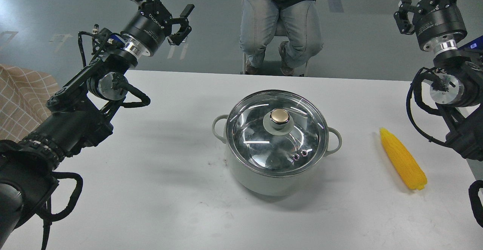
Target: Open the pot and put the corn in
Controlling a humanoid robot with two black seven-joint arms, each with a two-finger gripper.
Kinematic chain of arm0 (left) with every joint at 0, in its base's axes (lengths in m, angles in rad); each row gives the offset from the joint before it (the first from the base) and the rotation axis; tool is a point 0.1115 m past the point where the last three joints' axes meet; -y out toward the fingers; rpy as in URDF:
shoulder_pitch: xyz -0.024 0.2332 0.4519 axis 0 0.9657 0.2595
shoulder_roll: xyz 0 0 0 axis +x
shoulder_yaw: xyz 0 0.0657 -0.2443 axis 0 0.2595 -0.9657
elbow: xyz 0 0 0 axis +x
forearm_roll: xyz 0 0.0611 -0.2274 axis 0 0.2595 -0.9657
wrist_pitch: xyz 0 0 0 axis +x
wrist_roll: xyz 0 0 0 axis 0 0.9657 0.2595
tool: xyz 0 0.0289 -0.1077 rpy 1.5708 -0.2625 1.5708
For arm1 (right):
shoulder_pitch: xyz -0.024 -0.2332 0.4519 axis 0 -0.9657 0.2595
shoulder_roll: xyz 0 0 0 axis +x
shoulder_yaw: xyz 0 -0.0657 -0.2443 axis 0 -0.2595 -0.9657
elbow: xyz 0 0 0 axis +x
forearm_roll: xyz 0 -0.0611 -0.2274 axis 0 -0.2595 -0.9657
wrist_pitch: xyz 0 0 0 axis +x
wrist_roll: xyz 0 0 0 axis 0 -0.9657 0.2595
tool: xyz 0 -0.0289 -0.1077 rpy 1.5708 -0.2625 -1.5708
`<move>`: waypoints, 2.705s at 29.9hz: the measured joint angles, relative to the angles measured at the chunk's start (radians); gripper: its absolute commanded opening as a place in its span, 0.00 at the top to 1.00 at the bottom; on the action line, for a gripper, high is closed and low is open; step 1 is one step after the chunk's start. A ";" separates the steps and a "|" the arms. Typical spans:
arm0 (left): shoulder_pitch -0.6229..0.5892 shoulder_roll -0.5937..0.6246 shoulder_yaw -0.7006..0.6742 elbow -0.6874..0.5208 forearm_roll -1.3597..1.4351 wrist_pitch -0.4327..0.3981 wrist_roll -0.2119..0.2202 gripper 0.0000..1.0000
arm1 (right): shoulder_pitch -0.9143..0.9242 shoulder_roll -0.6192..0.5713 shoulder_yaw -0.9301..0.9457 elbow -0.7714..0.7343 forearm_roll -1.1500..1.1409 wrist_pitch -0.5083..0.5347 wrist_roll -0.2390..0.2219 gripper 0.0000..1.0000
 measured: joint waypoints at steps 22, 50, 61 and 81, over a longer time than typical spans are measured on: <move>-0.004 0.015 0.097 0.122 -0.004 0.009 -0.007 0.02 | -0.017 0.002 -0.069 -0.094 -0.017 0.003 0.000 0.00; 0.037 -0.050 0.132 0.114 -0.004 0.083 -0.051 0.02 | -0.055 0.037 -0.071 -0.142 -0.011 0.084 0.000 0.00; 0.038 -0.045 0.123 0.106 -0.008 0.084 -0.052 0.02 | -0.056 0.051 -0.064 -0.132 -0.003 0.082 0.000 0.00; 0.046 -0.030 0.108 0.047 -0.009 0.083 -0.054 0.02 | -0.065 0.049 -0.054 -0.082 0.001 0.058 0.000 0.00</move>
